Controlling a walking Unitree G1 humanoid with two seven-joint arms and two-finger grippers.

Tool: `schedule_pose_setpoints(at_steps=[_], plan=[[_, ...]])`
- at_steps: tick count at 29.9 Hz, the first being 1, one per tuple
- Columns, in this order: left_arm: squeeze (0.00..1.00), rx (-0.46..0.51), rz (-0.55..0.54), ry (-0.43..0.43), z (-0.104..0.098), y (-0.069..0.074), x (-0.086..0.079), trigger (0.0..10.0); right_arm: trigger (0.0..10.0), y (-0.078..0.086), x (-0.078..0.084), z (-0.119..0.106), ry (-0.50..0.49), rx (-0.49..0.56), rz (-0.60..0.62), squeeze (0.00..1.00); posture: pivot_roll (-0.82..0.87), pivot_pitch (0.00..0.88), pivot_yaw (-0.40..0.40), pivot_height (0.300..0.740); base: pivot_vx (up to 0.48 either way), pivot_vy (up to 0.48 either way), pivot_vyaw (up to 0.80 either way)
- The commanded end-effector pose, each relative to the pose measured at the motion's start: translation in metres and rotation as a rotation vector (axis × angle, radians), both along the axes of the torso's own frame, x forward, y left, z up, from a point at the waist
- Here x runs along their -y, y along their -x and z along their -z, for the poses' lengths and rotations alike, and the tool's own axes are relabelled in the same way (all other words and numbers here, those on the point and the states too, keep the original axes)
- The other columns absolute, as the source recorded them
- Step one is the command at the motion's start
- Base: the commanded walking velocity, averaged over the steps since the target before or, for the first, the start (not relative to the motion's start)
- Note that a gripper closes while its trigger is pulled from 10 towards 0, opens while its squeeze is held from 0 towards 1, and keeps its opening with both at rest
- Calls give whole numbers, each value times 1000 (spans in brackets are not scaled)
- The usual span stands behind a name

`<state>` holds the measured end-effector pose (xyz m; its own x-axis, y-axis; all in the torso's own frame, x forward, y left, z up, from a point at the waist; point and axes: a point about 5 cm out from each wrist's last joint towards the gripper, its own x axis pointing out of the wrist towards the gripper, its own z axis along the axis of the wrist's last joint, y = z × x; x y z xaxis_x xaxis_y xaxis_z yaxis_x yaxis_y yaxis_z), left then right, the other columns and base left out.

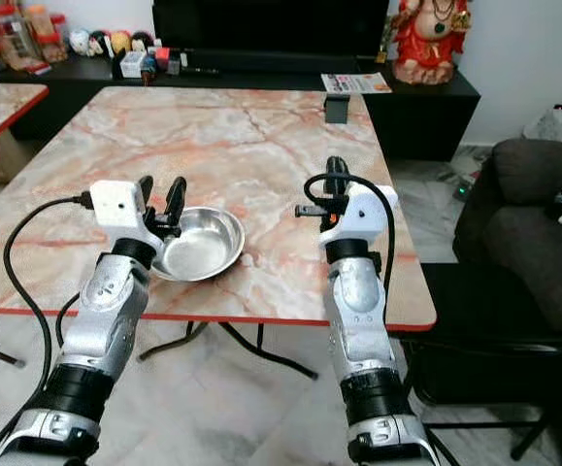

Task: Setting the table

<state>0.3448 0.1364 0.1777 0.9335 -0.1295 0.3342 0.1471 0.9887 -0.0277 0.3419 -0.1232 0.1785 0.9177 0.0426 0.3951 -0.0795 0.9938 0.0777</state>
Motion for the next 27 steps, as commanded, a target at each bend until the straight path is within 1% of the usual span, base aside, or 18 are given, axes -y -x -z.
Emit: schedule_pose_setpoints(at_steps=[1,5,8,9,11,19,24,27], plan=[[0,6,3,-16,0,-1,-1,10000,10000,0,2,2,4,0,11,0,-39,0,7,740,0,0,0],[0,9,-10,-21,-1,-4,-4,10000,10000,-3,5,3,1,-26,26,0,-39,0,6,740,0,63,-128],[0,10,-10,-25,-1,-5,-3,10000,10000,-4,5,2,5,-22,22,0,-37,0,5,740,0,255,-644],[0,7,-10,-26,1,-6,-1,10000,10000,-4,4,0,8,1,18,0,-34,0,1,740,0,296,0],[0,4,-11,-22,2,-6,0,10000,10000,-4,4,-1,12,6,17,0,-30,0,-3,740,0,330,0],[0,14,-13,-17,2,-6,0,10000,10000,-5,1,0,8,4,11,0,-19,0,-5,740,0,480,0],[0,39,0,-25,-5,-6,1,10000,10000,-5,-3,-1,-3,2,1,0,-15,0,10,740,0,480,0],[0,43,2,-29,-6,-6,1,10000,10000,-6,-4,-1,-3,3,1,0,-15,0,10,740,0,480,0]])
